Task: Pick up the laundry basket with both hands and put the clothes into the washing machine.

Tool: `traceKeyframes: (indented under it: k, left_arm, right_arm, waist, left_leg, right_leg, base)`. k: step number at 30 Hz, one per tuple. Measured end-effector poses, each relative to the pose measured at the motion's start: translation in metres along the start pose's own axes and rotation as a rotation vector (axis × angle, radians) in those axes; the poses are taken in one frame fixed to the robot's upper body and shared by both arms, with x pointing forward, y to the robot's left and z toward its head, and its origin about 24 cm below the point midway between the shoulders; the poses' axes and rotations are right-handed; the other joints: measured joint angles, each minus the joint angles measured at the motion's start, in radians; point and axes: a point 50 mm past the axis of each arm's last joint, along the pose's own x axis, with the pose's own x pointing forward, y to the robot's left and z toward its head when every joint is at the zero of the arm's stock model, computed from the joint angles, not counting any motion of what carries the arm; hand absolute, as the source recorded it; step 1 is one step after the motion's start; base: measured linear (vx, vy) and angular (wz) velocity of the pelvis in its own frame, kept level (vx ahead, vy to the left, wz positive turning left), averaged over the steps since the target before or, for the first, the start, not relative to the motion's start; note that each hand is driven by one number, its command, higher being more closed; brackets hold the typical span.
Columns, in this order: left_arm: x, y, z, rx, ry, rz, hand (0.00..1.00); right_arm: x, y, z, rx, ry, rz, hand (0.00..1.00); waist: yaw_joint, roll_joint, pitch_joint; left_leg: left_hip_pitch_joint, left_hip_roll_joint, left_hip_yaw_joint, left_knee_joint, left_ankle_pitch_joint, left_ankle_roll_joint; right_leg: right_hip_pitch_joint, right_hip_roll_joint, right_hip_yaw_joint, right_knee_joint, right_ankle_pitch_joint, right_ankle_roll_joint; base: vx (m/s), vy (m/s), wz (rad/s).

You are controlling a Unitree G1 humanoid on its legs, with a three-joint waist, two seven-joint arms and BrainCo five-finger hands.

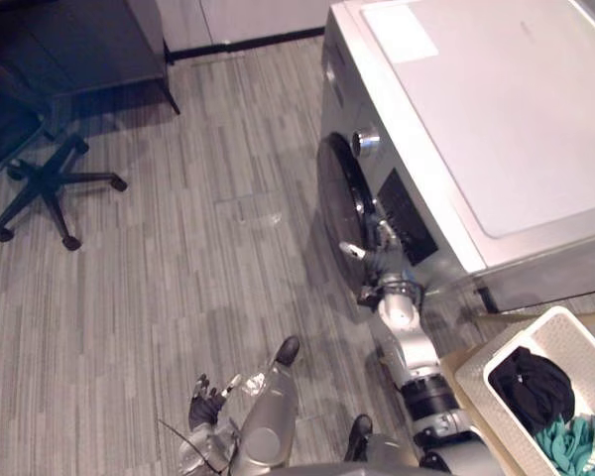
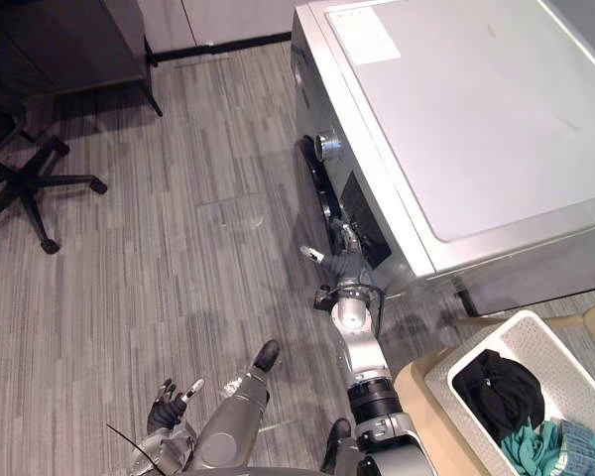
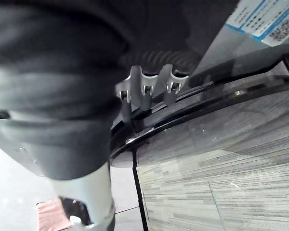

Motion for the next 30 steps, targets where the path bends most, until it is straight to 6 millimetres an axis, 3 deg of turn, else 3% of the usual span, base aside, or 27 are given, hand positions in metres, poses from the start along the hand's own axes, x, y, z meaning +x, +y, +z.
traceKeyframes:
  k: [4,10,12,14,16,18,21,25,27,29,30]
  left_arm:
    - [0.006,0.005,0.000,0.013,0.013,0.047,0.00]
    - [0.008,0.002,0.001,0.019,0.009,0.045,0.00]
    - [0.010,-0.004,0.005,0.010,-0.012,0.024,0.00]
    - [0.011,-0.024,0.012,-0.012,-0.037,-0.041,0.00]
    - [0.009,-0.034,0.015,-0.028,-0.061,-0.074,0.00]
    - [0.009,-0.039,0.017,-0.030,-0.066,-0.092,0.00]
    - [0.009,-0.042,0.020,-0.024,-0.082,-0.107,0.00]
    - [0.016,-0.042,0.020,-0.029,-0.061,-0.083,0.00]
    - [0.018,-0.042,0.020,-0.048,-0.049,-0.064,0.00]
    - [0.018,-0.042,0.020,-0.060,-0.042,-0.045,0.00]
    - [0.018,-0.044,0.020,-0.065,-0.040,-0.043,0.00]
  right_arm:
    - [0.009,0.003,-0.006,0.050,0.056,-0.049,0.00]
    - [0.028,0.012,0.001,0.086,0.070,-0.070,0.00]
    - [0.047,0.011,0.017,0.072,0.053,-0.065,0.00]
    - [0.070,0.006,0.051,0.069,-0.021,-0.084,0.00]
    - [0.079,0.003,0.067,0.054,-0.062,-0.078,0.00]
    - [0.073,0.024,0.064,0.020,-0.074,-0.008,0.00]
    - [0.068,0.038,0.062,0.002,-0.070,0.037,0.00]
    - [0.050,0.066,0.044,-0.090,-0.058,0.157,0.00]
    - [0.028,0.088,0.020,-0.168,-0.016,0.300,0.00]
    - [-0.007,0.117,-0.009,-0.194,0.055,0.479,0.00]
    - [-0.038,0.135,-0.028,-0.211,0.100,0.621,0.00]
  waist:
    - [0.000,-0.011,0.023]
    - [0.001,-0.010,0.038]
    - [0.016,0.007,0.050]
    - [0.040,0.038,0.091]
    - [0.055,0.044,0.108]
    - [0.051,0.038,0.115]
    - [0.056,0.038,0.115]
    - [0.074,0.039,0.115]
    - [0.083,0.039,0.115]
    - [0.085,0.038,0.115]
    - [0.098,0.040,0.113]
  left_leg:
    - [-0.008,0.000,0.003,0.000,0.000,0.000]
    - [-0.043,-0.001,-0.003,0.005,0.001,-0.001]
    - [-0.068,-0.002,-0.017,0.006,0.002,-0.003]
    - [-0.097,-0.013,-0.043,0.002,0.017,-0.004]
    - [-0.123,-0.021,-0.054,0.002,0.026,-0.004]
    - [-0.126,-0.034,-0.058,0.011,0.027,-0.005]
    - [-0.127,-0.037,-0.061,0.013,0.027,-0.005]
    - [-0.124,-0.036,-0.069,0.028,0.017,-0.011]
    - [-0.116,-0.036,-0.078,0.049,0.000,-0.015]
    - [-0.108,-0.036,-0.089,0.053,-0.005,-0.016]
    - [-0.105,-0.036,-0.094,0.053,-0.005,-0.016]
  right_leg:
    - [-0.009,-0.001,0.002,-0.001,0.000,0.000]
    - [-0.039,-0.001,-0.004,-0.002,0.001,0.003]
    - [-0.059,0.001,-0.017,0.002,0.002,0.003]
    - [-0.083,-0.003,-0.040,0.015,-0.001,0.009]
    - [-0.104,-0.009,-0.050,0.028,-0.004,0.013]
    - [-0.104,-0.019,-0.054,0.033,-0.014,0.019]
    - [-0.102,-0.021,-0.056,0.033,-0.019,0.019]
    - [-0.092,-0.016,-0.061,0.033,-0.027,0.009]
    - [-0.069,-0.011,-0.072,0.031,-0.035,0.002]
    - [-0.052,-0.007,-0.087,0.028,-0.042,-0.004]
    - [-0.048,-0.005,-0.091,0.026,-0.047,-0.007]
  base:
    - [-0.01,0.003,0.00]
    - [-0.01,0.000,0.01]
    - [-0.05,0.009,0.15]
    - [-0.05,0.023,0.27]
    - [0.02,0.026,0.21]
    - [0.08,0.011,0.11]
    - [0.04,-0.003,0.05]
    - [0.01,-0.005,0.01]
    - [0.03,-0.024,0.14]
    - [0.02,-0.037,0.19]
    - [0.01,-0.037,0.12]
